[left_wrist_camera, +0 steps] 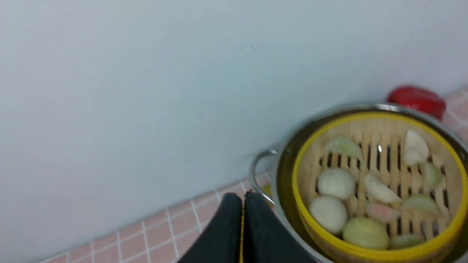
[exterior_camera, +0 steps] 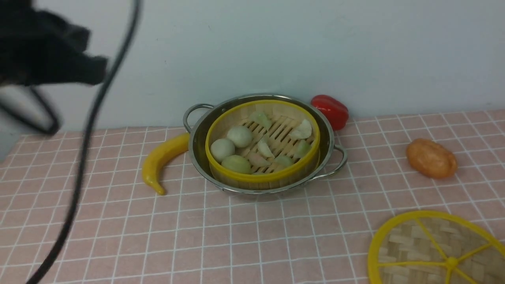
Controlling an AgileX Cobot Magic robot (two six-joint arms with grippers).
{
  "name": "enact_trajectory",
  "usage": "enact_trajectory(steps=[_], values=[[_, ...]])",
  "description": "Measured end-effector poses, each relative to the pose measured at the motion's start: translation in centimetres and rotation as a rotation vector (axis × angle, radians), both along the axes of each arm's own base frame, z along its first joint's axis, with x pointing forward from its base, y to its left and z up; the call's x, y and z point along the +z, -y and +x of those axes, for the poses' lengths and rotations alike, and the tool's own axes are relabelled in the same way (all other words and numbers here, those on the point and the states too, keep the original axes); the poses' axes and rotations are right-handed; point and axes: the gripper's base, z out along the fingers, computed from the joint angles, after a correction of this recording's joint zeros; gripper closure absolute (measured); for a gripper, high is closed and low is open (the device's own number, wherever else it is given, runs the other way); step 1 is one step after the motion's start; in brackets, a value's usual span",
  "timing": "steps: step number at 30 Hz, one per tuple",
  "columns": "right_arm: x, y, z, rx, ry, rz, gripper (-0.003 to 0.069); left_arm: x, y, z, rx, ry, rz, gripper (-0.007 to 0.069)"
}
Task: Place the steamer in the pot on the pink tablecloth, and put the lid on the steamer.
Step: 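Move the gripper down to the bamboo steamer lid and grasp its center knob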
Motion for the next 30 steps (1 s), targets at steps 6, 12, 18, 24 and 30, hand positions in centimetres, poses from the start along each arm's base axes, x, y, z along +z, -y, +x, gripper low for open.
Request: enact_trajectory(steps=[6,12,18,24,30], values=[[0.0,0.0,0.0,0.0,0.0,0.0,0.0416,-8.1,-4.2,-9.1,0.21,0.126,-0.144,0.0603],[0.0,0.0,0.0,0.0,0.0,0.0,0.0416,-17.3,-4.7,-13.0,0.332,0.096,-0.184,0.0592],[0.0,0.0,0.0,0.0,0.0,0.0,0.0416,-21.1,-4.7,-14.1,0.355,0.075,-0.186,0.0583],[0.0,0.0,0.0,0.0,0.0,0.0,0.0416,-23.3,-4.7,-14.0,0.359,0.018,-0.179,0.0571],[0.0,0.0,0.0,0.0,0.0,0.0,0.0416,-23.3,-4.7,-14.0,0.354,0.037,-0.172,0.056]])
